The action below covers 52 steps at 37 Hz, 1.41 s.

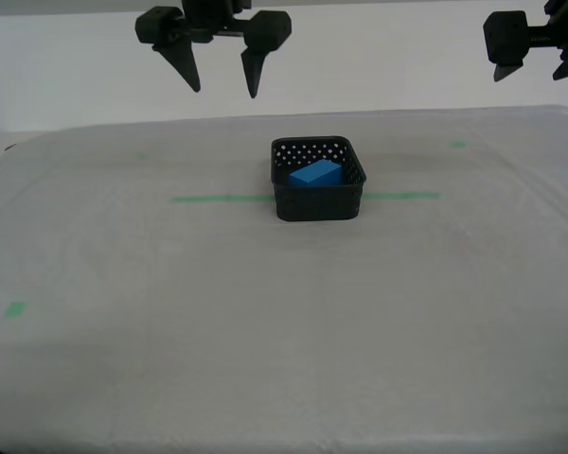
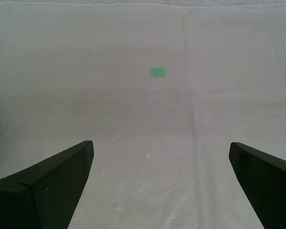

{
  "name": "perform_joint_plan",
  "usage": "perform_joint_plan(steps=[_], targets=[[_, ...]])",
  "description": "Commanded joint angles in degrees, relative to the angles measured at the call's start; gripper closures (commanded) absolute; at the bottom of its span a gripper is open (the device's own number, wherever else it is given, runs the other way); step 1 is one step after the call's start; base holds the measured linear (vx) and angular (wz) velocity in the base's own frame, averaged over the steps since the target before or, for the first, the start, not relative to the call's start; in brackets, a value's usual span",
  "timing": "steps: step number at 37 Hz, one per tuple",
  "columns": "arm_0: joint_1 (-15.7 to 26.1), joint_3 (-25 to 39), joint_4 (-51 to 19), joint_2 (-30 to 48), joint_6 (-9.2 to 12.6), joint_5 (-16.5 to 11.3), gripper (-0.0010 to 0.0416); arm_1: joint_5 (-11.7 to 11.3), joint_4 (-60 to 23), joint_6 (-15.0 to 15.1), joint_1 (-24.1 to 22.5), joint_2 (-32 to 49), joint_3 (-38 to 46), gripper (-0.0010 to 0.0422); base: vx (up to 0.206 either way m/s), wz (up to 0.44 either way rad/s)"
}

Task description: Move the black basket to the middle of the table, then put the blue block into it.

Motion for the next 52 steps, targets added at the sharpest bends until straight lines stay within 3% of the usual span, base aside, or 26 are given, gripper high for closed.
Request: perform_joint_plan(steps=[1,12,22,41,52], targets=[[0.00,0.04,0.00,-0.02,0.00,0.00,0.0007,0.07,-0.15,0.20,1.84,-1.53,-0.04,0.0011,0.000,0.000],[0.00,0.04,0.02,-0.02,0.00,0.00,0.0007,-0.37,-1.44,0.20,7.63,-5.31,-0.20,0.0011,0.000,0.000],[0.00,0.04,0.00,-0.02,0.00,0.00,0.0007,-4.31,0.96,-0.35,11.37,-9.64,-5.20,0.0011,0.000,0.000],[0.00,0.04,0.00,-0.02,0.00,0.00,0.0007,-4.07,28.46,-1.77,16.13,-21.70,-32.50,0.0011,0.000,0.000],[0.00,0.04,0.00,-0.02,0.00,0.00,0.0007,-4.17,44.61,1.01,17.18,-22.23,-41.68,0.0011,0.000,0.000]])
